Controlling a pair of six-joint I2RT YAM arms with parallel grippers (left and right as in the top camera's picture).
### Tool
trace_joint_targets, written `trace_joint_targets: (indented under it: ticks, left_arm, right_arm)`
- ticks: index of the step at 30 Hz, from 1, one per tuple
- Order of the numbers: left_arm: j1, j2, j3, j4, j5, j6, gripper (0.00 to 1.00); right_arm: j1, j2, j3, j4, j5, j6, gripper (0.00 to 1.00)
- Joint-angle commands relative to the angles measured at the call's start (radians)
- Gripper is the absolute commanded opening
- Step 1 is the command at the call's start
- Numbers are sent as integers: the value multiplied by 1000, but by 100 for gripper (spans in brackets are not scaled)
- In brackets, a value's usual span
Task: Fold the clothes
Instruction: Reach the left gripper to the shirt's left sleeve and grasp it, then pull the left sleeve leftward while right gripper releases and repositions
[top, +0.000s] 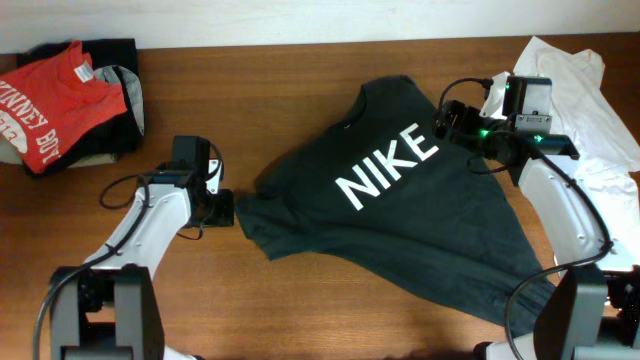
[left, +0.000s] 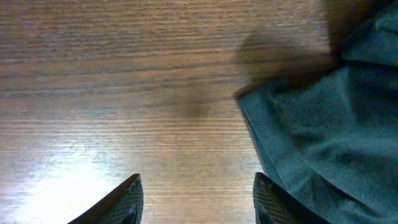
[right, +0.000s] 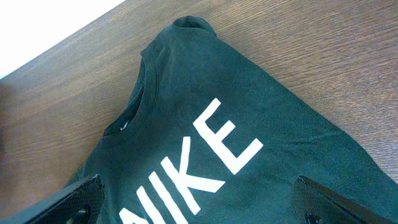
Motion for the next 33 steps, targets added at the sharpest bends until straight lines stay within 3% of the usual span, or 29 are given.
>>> trace_joint_targets:
  ticks: [1,3,13,21,27,28,29,31,33]
  left_arm:
    - [-3,61,6,21,-5,-2,57]
    - [-8,77,6,71,72,37,56]
    - [-80,170,6,142,71,39,57]
    - [-80,192,10,141,-49,40,54]
    - [-133,218,10,145,-71,47,42]
    - [-133,224,10,145,-71,47,37]
    - [-133,225,10,146,-71,46,22]
    - [-132,225,10,148,-71,46,19]
    - [-132,225,10,153,-71,46,4]
  right_arm:
    - [-6,-8,1,3,2,5,99]
    - [-6,-8,1,3,2,5,99]
    - [-6,-8,1,3,2,5,99]
    - [-6,-8,1,3,2,5,99]
    - [-6,-8,1,3,2,5,99]
    - [-6,-8,1,3,2,5,99]
    - [-6,-8,1,3,2,5,99]
    - [-6,-8,1,3,2,5,99]
    - [-6,-8,1,3,2,5,99]
